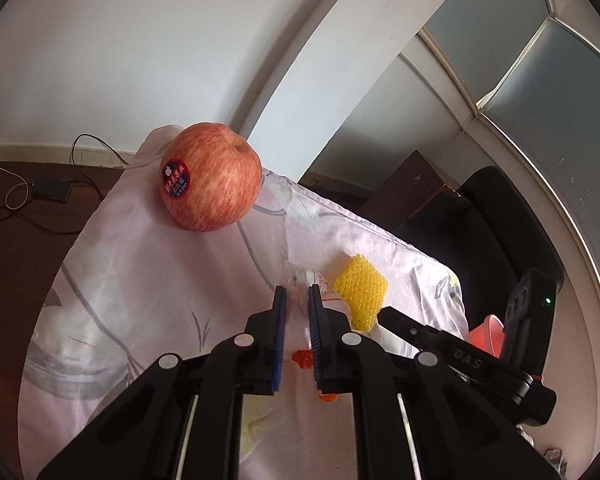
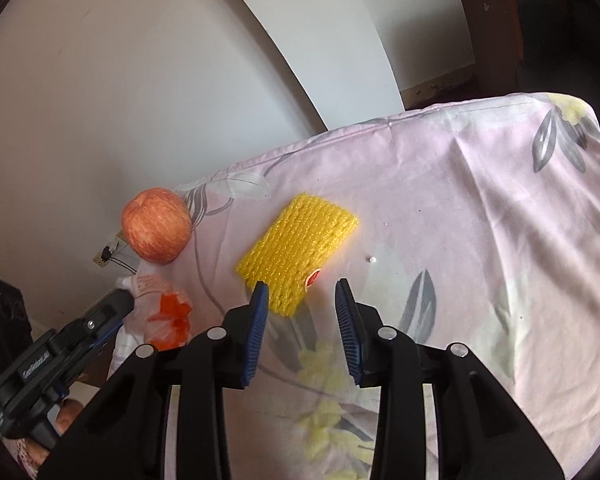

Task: Collect trash
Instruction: 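Grasp the clear orange-printed wrapper with the left gripper while the right gripper grasps the yellow foam net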

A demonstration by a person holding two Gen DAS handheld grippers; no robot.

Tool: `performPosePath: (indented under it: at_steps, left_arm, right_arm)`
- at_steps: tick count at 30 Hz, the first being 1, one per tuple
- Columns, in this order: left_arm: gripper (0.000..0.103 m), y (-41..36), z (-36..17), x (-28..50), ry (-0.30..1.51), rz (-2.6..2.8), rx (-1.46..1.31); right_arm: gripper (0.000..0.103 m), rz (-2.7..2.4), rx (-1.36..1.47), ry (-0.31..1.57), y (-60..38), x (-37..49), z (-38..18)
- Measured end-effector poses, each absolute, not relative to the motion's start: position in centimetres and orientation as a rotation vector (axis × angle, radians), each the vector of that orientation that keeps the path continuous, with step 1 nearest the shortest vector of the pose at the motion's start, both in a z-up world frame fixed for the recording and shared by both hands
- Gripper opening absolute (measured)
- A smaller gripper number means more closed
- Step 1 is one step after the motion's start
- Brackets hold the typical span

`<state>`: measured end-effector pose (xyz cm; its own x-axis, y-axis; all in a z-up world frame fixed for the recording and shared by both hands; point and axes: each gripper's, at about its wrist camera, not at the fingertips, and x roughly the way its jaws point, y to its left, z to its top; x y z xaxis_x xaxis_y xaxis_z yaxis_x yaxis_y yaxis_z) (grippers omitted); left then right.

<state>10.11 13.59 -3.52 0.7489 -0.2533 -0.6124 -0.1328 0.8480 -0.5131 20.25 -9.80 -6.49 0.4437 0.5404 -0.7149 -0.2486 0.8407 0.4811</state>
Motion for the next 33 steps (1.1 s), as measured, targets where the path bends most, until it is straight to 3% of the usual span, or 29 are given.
performPosePath:
  at_steps: [10,11,12,16,33]
  left_arm:
    - [0.010,13.1,-2.8,8.9,0.720,-0.084,-0.535]
    - [0.010,13.1,-2.8,8.8,0.718,-0.083,-0.534]
    - [0.010,13.2,-2.8,8.7,0.717,-0.083,-0.533]
    - [0.010,13.1,-2.6,8.2,0.714,-0.077,-0.529]
    - [0.010,8.6,-0.1,7.5,0.695,-0.120,-0.418]
  right_arm:
    - [0.035,0.476,0.207,0.948,-6.7,20.9,-6.4]
    - [0.033,0.486,0.179,0.938,-6.4,20.5,-6.4]
    - [0.022,0.492,0.152,0.929,-6.0,20.3,-6.4]
    - [0.010,0.499,0.124,0.900,-6.0,19.4,-6.1]
    - [0.009,0.422,0.155,0.757,-15.3,12.3,-1.0]
